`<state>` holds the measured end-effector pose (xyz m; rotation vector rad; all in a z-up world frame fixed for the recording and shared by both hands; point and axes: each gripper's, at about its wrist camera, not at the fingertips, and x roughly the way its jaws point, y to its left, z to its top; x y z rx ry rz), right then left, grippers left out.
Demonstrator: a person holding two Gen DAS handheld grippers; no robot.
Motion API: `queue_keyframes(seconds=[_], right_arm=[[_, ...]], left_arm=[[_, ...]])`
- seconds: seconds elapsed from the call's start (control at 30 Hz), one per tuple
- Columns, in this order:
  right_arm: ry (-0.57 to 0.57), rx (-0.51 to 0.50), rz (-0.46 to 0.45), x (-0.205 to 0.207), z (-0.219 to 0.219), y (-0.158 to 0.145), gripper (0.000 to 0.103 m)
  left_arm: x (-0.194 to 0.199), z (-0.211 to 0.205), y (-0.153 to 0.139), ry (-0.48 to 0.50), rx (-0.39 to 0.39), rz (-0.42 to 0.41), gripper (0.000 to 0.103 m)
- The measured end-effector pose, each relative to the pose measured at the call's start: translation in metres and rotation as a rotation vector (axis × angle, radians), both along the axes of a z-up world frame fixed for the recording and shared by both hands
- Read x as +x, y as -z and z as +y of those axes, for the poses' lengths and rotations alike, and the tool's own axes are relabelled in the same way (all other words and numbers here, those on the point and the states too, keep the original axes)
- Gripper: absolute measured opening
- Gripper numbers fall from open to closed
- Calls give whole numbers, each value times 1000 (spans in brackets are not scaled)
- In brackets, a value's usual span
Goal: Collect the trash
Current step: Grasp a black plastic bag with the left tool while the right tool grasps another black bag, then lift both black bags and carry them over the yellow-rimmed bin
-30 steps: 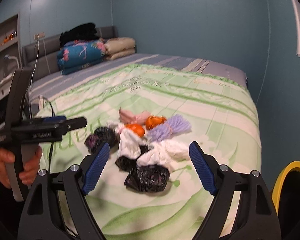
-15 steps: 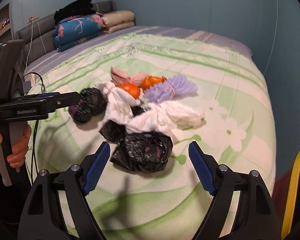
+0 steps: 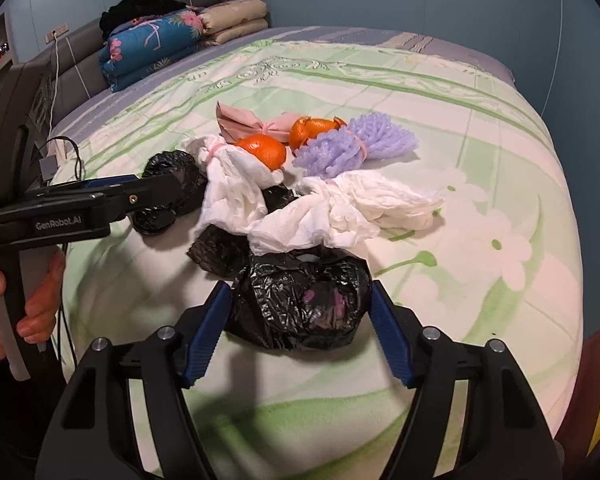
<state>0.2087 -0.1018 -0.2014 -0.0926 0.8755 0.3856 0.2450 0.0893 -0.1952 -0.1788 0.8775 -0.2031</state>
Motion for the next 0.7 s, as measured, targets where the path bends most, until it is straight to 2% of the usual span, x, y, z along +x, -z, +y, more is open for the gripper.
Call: queue_keyframes(seconds=[0.07, 0.17, 0.27, 0.43, 0.7], right_arm=[[4, 0, 15, 3, 0, 3, 56], [5, -7, 21, 4, 2, 6, 49], [6, -17, 12, 3, 2, 5, 43], [9, -7, 20, 1, -2, 2, 37], [-9, 30, 28, -7, -8, -10, 31]], left_arm=[[3, 0, 4, -4, 6, 15, 66], [5, -1, 9, 5, 5, 33, 54], [1, -5, 9, 11, 27, 19, 48], [-4, -6, 5, 23, 23, 1, 43], [-16, -4, -9, 53, -37, -52, 42]])
